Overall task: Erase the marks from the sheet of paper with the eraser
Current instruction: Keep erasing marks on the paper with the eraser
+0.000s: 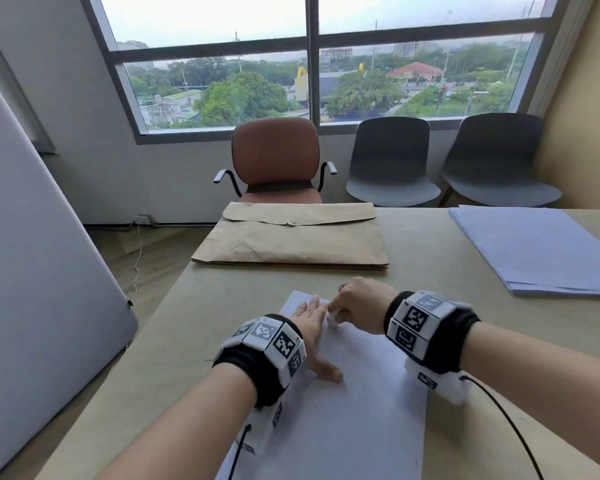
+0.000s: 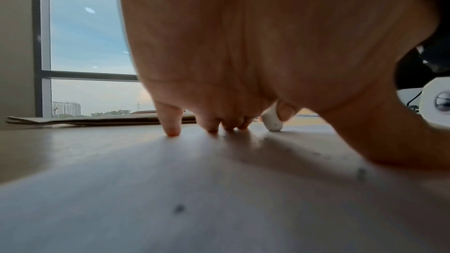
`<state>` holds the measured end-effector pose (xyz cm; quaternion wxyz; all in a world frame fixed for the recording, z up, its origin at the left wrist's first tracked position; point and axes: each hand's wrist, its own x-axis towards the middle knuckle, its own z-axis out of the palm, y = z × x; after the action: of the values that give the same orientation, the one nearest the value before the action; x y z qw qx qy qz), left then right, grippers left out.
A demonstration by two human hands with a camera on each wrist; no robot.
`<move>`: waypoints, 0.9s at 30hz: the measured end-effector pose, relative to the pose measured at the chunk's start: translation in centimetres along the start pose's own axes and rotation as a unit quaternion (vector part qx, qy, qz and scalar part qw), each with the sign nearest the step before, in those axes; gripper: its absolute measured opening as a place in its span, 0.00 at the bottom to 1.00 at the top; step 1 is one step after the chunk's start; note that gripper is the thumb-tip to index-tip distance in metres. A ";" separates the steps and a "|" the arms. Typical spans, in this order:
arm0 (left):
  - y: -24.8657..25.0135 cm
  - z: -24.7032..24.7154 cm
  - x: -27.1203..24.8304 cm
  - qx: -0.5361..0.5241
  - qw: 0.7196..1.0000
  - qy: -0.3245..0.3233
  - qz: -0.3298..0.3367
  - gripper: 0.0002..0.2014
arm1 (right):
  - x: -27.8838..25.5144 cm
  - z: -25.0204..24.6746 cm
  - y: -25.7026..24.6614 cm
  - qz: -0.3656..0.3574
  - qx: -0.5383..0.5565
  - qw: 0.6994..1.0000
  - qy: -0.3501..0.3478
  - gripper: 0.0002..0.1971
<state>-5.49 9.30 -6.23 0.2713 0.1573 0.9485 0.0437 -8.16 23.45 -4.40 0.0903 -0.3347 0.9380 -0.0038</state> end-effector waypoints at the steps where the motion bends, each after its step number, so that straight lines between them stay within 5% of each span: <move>1: 0.0 0.0 0.0 0.004 1.000 -0.001 -0.002 0.59 | -0.2 0.2 0.0 0.004 0.007 1.000 0.004 0.13; 7: 0.1 0.2 0.2 0.026 1.000 -0.009 -0.013 0.59 | -3.0 1.0 -1.5 -0.045 0.048 0.997 -0.047 0.12; 12: 0.1 0.3 0.2 0.021 1.000 -0.005 -0.009 0.59 | -0.3 0.2 -0.1 0.087 0.072 0.993 0.023 0.20; 19: 0.2 0.3 0.2 0.027 1.000 -0.006 -0.009 0.61 | -3.1 1.3 -2.9 -0.005 0.114 0.993 -0.025 0.14; 24: 0.1 0.1 -0.2 0.017 1.000 -0.006 -0.003 0.61 | -0.2 0.8 -0.7 0.071 0.098 0.992 0.043 0.17; 27: 0.3 0.3 -0.1 0.024 1.000 -0.003 -0.009 0.61 | -1.4 1.2 -2.3 0.029 0.130 0.991 0.018 0.13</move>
<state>-5.13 9.52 -6.41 0.2707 0.1553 0.9499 0.0185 -5.48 22.62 -5.20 0.1164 -0.2923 0.9403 -0.1295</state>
